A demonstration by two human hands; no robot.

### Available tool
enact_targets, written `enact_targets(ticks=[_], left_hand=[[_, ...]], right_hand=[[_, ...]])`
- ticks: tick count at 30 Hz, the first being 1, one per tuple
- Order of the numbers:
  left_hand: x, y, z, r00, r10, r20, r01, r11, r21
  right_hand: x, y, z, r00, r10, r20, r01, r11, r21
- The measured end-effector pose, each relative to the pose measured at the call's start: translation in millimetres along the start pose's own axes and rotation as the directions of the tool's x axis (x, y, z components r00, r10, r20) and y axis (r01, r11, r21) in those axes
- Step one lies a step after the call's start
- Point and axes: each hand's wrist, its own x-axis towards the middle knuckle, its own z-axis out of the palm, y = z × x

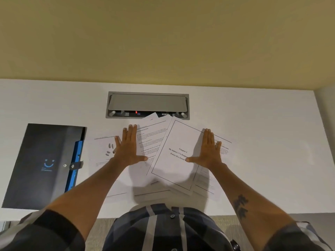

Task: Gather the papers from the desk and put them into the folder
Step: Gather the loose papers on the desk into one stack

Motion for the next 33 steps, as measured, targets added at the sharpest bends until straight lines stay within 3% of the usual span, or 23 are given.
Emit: enact_targets(ticks=[6,14,20,26,33], left_hand=[[1,2,2,1.0,0.008,0.018,-0.009,1.0,0.016],[-3,-1,9,0.999,0.049,-0.016,-0.049,0.999,0.009],[-5,0,11,0.994,0.088,-0.063,-0.093,0.993,-0.07],[-9,7,6,0.998,-0.006,-0.069,-0.007,0.981,-0.192],[-6,8,0,0.995,-0.064,-0.082,0.054,0.992,-0.116]], right_hand=[[3,-2,3,1.0,-0.021,0.015,0.022,0.998,-0.06],[3,-1,7,1.0,-0.025,0.016,0.025,1.0,-0.012],[3,-3,7,0.999,-0.029,0.014,0.03,0.999,-0.025],[-1,-6,10,0.997,-0.081,-0.017,0.079,0.995,-0.061],[-11,-16,18,0.985,-0.088,-0.152,0.092,0.995,0.022]])
